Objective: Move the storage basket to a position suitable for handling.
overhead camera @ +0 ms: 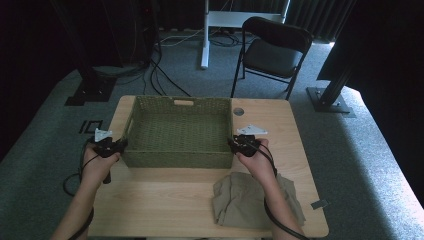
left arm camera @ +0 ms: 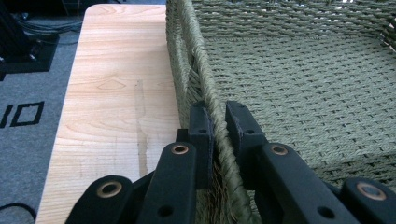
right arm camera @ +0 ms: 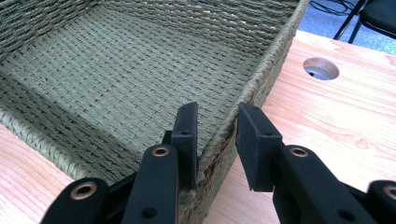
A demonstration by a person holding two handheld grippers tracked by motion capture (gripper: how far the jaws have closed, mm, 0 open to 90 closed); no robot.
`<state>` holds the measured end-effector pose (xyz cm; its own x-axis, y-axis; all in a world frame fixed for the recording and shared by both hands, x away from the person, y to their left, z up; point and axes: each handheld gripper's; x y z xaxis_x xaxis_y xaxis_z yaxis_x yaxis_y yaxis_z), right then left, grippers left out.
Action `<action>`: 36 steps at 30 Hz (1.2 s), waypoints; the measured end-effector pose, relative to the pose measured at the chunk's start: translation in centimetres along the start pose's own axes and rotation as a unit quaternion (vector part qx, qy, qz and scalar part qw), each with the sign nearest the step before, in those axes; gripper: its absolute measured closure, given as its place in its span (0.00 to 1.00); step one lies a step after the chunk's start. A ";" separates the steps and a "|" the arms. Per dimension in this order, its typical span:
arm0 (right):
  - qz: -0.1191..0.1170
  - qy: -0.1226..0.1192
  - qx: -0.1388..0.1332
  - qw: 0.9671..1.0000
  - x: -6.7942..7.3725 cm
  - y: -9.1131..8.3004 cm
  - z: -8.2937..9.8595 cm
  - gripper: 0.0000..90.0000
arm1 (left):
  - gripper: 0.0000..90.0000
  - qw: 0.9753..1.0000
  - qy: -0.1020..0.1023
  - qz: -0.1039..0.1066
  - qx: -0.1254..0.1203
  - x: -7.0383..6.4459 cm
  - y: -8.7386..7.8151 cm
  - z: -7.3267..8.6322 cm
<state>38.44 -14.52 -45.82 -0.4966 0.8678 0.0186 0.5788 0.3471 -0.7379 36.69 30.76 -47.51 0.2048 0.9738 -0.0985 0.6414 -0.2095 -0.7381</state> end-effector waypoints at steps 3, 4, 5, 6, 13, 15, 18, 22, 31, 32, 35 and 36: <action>0.005 0.002 0.000 1.000 -0.3 -0.1 0.1 0.78 | 0.92 1.000 -0.009 0.002 -0.001 -0.4 0.3 -0.1; 0.008 0.002 0.001 1.000 -0.4 -0.2 0.1 0.78 | 0.92 1.000 -0.010 0.002 -0.002 -0.7 0.4 -0.2; 0.010 0.004 0.001 1.000 -0.6 -0.2 0.1 0.78 | 0.92 1.000 -0.006 0.001 0.000 -0.9 0.5 -0.3; 0.012 0.006 0.001 1.000 -0.8 -0.2 0.2 0.79 | 0.92 1.000 -0.005 0.001 -0.001 -1.1 0.6 -0.3; 0.021 0.009 0.001 1.000 -2.0 -0.7 0.6 0.79 | 0.92 1.000 0.004 0.007 0.001 -2.4 1.0 -0.6; 0.022 0.010 0.001 1.000 -2.2 -0.7 0.7 0.79 | 0.92 1.000 0.005 0.008 0.002 -2.6 1.1 -0.7; 0.026 0.008 0.003 1.000 -2.7 -0.9 0.8 0.79 | 0.91 1.000 0.009 0.011 0.003 -3.1 1.3 -0.8; 0.029 0.012 0.005 0.999 -3.3 -1.1 1.0 0.80 | 0.91 1.000 0.013 0.015 0.005 -3.7 1.5 -1.0; 0.036 0.024 0.004 0.999 -5.1 -1.8 1.7 0.81 | 0.91 0.999 0.022 0.026 0.006 -5.5 2.2 -1.5; 0.037 0.025 0.004 0.999 -5.3 -1.8 1.7 0.81 | 0.90 0.999 0.025 0.026 0.007 -5.7 2.3 -1.6; 0.040 0.029 0.005 0.999 -5.9 -2.1 2.0 0.81 | 0.90 0.999 0.026 0.030 0.009 -6.4 2.5 -1.8; 0.041 0.030 0.004 0.999 -6.1 -2.1 2.0 0.81 | 0.90 0.999 0.028 0.030 0.009 -6.6 2.6 -1.8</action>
Point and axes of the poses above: each handheld gripper's, and its own axes: y roughly forward along the jaws, z roughly out of its underside, x roughly to its left, and after that the axes turned 13 degrees about x, right-handed
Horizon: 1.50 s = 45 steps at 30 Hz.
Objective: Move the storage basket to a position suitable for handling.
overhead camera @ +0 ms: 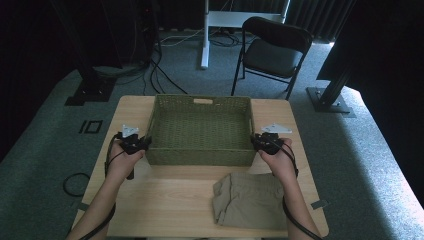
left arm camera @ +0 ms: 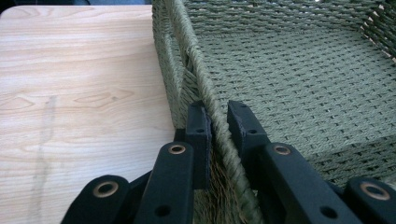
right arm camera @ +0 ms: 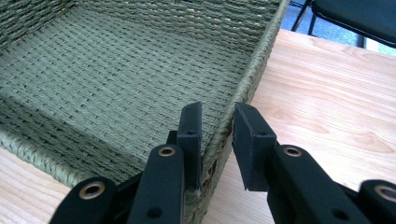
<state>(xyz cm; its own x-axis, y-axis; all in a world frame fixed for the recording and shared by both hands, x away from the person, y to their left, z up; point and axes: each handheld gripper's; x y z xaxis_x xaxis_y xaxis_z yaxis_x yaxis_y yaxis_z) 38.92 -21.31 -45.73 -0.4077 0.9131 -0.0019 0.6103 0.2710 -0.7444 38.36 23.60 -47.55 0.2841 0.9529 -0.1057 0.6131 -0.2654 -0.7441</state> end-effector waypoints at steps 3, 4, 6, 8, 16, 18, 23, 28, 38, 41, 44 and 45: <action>0.000 0.006 -0.001 1.000 -0.6 -0.1 0.2 0.82 | 0.90 1.000 0.003 0.001 0.001 -0.5 0.2 -0.2; 0.000 0.006 -0.001 1.000 -0.8 -0.2 0.3 0.82 | 0.90 1.000 0.005 0.002 0.002 -0.7 0.3 -0.3; 0.004 0.008 -0.001 1.000 -1.1 -0.3 0.4 0.82 | 0.90 1.000 0.006 0.002 0.002 -1.1 0.4 -0.4; 0.006 0.009 0.000 1.000 -1.5 -0.4 0.5 0.82 | 0.89 1.000 0.009 0.005 0.003 -1.5 0.6 -0.5; 0.012 0.020 0.002 1.000 -2.8 -0.7 0.8 0.83 | 0.89 1.000 0.016 0.009 0.006 -2.8 1.2 -1.0; 0.015 0.021 0.003 1.000 -3.1 -0.8 0.9 0.83 | 0.89 1.000 0.018 0.009 0.007 -3.1 1.3 -1.1; 0.018 0.026 0.004 0.999 -3.8 -1.0 1.1 0.84 | 0.89 1.000 0.017 0.015 0.006 -3.7 1.6 -1.4; 0.023 0.025 0.006 0.999 -4.5 -1.2 1.2 0.84 | 0.88 1.000 0.022 0.018 0.009 -4.4 1.9 -1.6; 0.028 0.035 0.008 0.999 -6.1 -1.6 1.7 0.84 | 0.87 0.999 0.032 0.025 0.014 -6.0 2.5 -2.2; 0.030 0.038 0.008 0.999 -6.6 -1.8 1.9 0.85 | 0.87 0.999 0.034 0.028 0.014 -6.5 2.8 -2.3; 0.033 0.042 0.008 0.999 -7.2 -1.9 2.0 0.85 | 0.87 0.999 0.038 0.030 0.016 -7.0 3.0 -2.5; 0.035 0.042 0.009 0.998 -7.3 -2.0 2.1 0.85 | 0.87 0.999 0.038 0.030 0.016 -7.2 3.0 -2.6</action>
Point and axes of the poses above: each handheld gripper's, and its own axes: y roughly forward along the jaws, z roughly out of its underside, x roughly to its left, and after that the axes turned 13 degrees about x, right-handed
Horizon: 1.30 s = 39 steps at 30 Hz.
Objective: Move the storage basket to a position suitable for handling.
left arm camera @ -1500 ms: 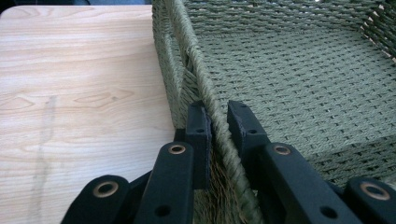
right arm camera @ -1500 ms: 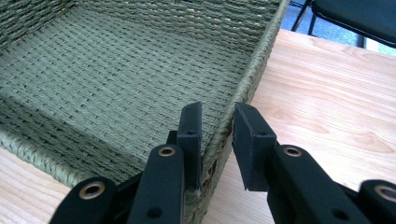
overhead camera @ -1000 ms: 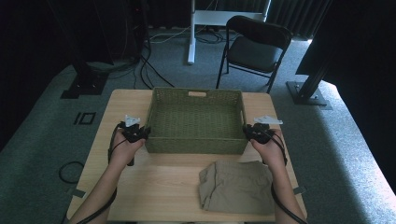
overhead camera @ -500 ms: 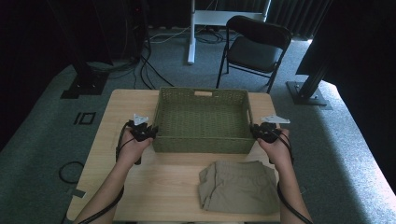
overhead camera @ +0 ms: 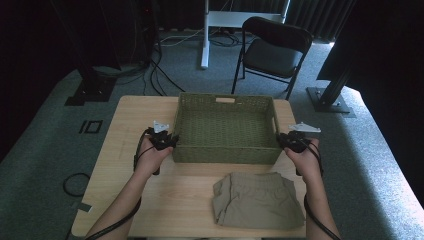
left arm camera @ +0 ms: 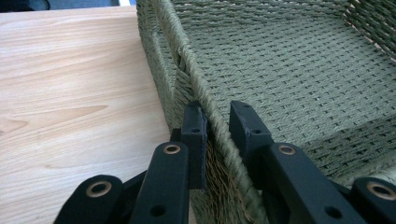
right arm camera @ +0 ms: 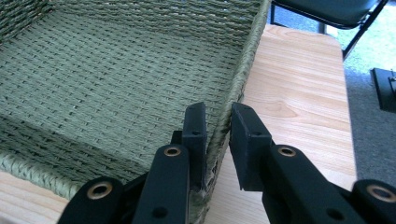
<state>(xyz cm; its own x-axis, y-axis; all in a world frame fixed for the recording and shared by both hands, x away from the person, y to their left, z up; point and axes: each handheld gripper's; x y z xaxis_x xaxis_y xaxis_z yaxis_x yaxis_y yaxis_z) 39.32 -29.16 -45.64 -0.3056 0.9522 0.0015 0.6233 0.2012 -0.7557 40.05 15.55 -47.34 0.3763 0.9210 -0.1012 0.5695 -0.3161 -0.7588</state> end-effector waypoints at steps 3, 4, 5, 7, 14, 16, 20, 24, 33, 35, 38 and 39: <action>0.001 0.003 0.001 1.000 -0.4 -0.1 0.1 0.85 | 0.86 1.000 0.002 0.002 0.001 -0.4 0.2 -0.2; 0.001 0.005 0.001 1.000 -0.6 -0.1 0.2 0.85 | 0.86 1.000 0.001 0.002 0.000 -0.5 0.2 -0.2; 0.001 0.006 0.001 1.000 -0.7 -0.2 0.2 0.85 | 0.86 1.000 0.001 0.003 0.001 -0.7 0.3 -0.3; 0.003 0.008 0.002 1.000 -1.0 -0.3 0.3 0.85 | 0.86 1.000 0.003 0.004 0.002 -1.0 0.4 -0.4; 0.007 0.014 0.003 1.000 -2.0 -0.5 0.5 0.86 | 0.86 1.000 0.002 0.005 0.005 -2.0 0.8 -0.7; 0.009 0.014 0.003 1.000 -2.2 -0.6 0.6 0.86 | 0.86 1.000 0.004 0.007 0.007 -2.1 0.8 -0.8; 0.011 0.016 0.003 1.000 -2.7 -0.7 0.8 0.86 | 0.86 1.000 0.006 0.010 0.007 -2.7 1.0 -0.9; 0.014 0.019 0.003 1.000 -3.2 -0.9 1.0 0.86 | 0.86 1.000 0.008 0.012 0.009 -3.2 1.2 -1.0; 0.017 0.023 0.011 1.000 -4.4 -1.3 1.3 0.86 | 0.85 1.000 0.010 0.019 0.017 -4.4 1.6 -1.4; 0.019 0.025 0.010 0.999 -4.7 -1.3 1.3 0.86 | 0.84 1.000 0.009 0.023 0.016 -4.6 1.6 -1.5; 0.015 0.027 0.008 0.999 -5.0 -1.4 1.4 0.86 | 0.84 1.000 0.013 0.021 0.018 -4.8 1.7 -1.5; 0.015 0.025 0.009 1.000 -5.0 -1.4 1.4 0.86 | 0.84 1.000 0.013 0.022 0.018 -4.7 1.6 -1.5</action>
Point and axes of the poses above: each handheld gripper's, and its own axes: y roughly forward along the jaws, z roughly out of its underside, x roughly to its left, and after that the axes turned 13 degrees about x, right-handed
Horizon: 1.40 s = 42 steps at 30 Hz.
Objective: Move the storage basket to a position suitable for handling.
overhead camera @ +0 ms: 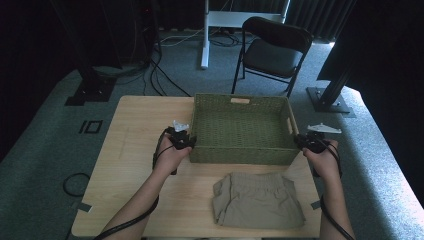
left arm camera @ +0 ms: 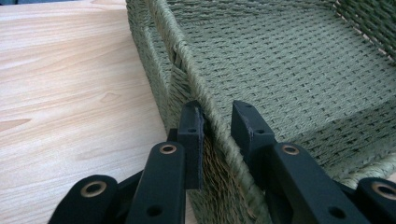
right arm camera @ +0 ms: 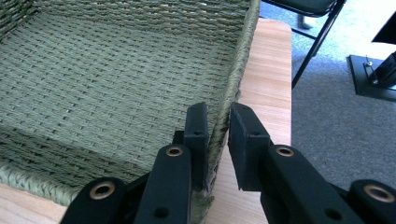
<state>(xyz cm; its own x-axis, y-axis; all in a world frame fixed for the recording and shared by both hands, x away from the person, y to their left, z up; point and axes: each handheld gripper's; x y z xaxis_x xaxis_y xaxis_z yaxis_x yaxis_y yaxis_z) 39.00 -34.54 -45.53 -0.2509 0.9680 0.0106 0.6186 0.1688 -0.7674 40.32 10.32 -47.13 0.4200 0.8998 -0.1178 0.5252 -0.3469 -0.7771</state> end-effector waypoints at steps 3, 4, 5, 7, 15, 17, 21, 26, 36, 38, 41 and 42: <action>0.004 -0.006 0.001 1.000 0.1 0.0 0.0 0.86 | 0.84 1.000 0.002 0.002 0.001 0.1 0.0 0.0; 0.003 -0.004 0.001 1.000 0.1 0.0 0.0 0.86 | 0.84 1.000 0.002 0.002 0.001 0.1 0.0 0.0; 0.003 -0.004 0.001 1.000 0.1 0.0 0.0 0.86 | 0.84 1.000 0.002 0.003 0.001 0.1 0.0 0.0; 0.003 -0.006 0.004 1.000 0.1 0.0 0.0 0.86 | 0.83 1.000 0.002 0.006 0.001 0.1 0.0 -0.1; 0.005 -0.011 0.001 1.000 0.3 -0.1 0.0 0.79 | 0.79 1.000 0.022 0.016 0.005 0.6 -0.2 -0.4; 0.001 -0.009 -0.006 1.000 0.3 -0.3 0.0 0.74 | 0.74 0.999 0.038 0.020 0.008 0.6 -0.2 -0.5; -0.008 -0.014 -0.011 1.000 0.3 -0.3 -0.3 0.62 | 0.65 0.999 0.041 0.027 0.006 0.7 -0.1 -0.7; -0.016 0.009 -0.046 0.999 0.5 -0.5 -0.6 0.45 | 0.40 0.998 0.048 0.048 -0.018 0.7 -0.2 -1.4; -0.044 0.002 -0.077 0.996 1.8 -1.6 -1.2 0.28 | 0.23 0.996 0.067 0.054 -0.034 0.6 -1.6 -2.0; -0.055 -0.009 -0.084 0.995 2.1 -1.7 -1.1 0.26 | 0.23 0.995 0.075 0.059 -0.040 0.5 -2.1 -1.9; -0.062 -0.021 -0.085 0.994 2.6 -1.8 -1.0 0.26 | 0.23 0.994 0.076 0.063 -0.044 0.5 -2.3 -1.8; -0.062 -0.024 -0.087 0.994 2.8 -1.8 -0.9 0.26 | 0.23 0.994 0.076 0.064 -0.045 0.5 -2.5 -1.7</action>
<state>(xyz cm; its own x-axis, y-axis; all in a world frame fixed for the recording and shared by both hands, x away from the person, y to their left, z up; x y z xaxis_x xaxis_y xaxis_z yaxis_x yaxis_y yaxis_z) 37.87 -31.99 -43.48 -0.3664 0.9283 0.0638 0.6989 0.3198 -0.6397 40.49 11.20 -44.17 0.5911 0.7987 -0.1131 0.5211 -0.4851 -0.7022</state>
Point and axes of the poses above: each handheld gripper's, and its own axes: y roughly forward along the jaws, z roughly out of its underside, x roughly to its left, and after that the axes turned 13 degrees about x, right-handed
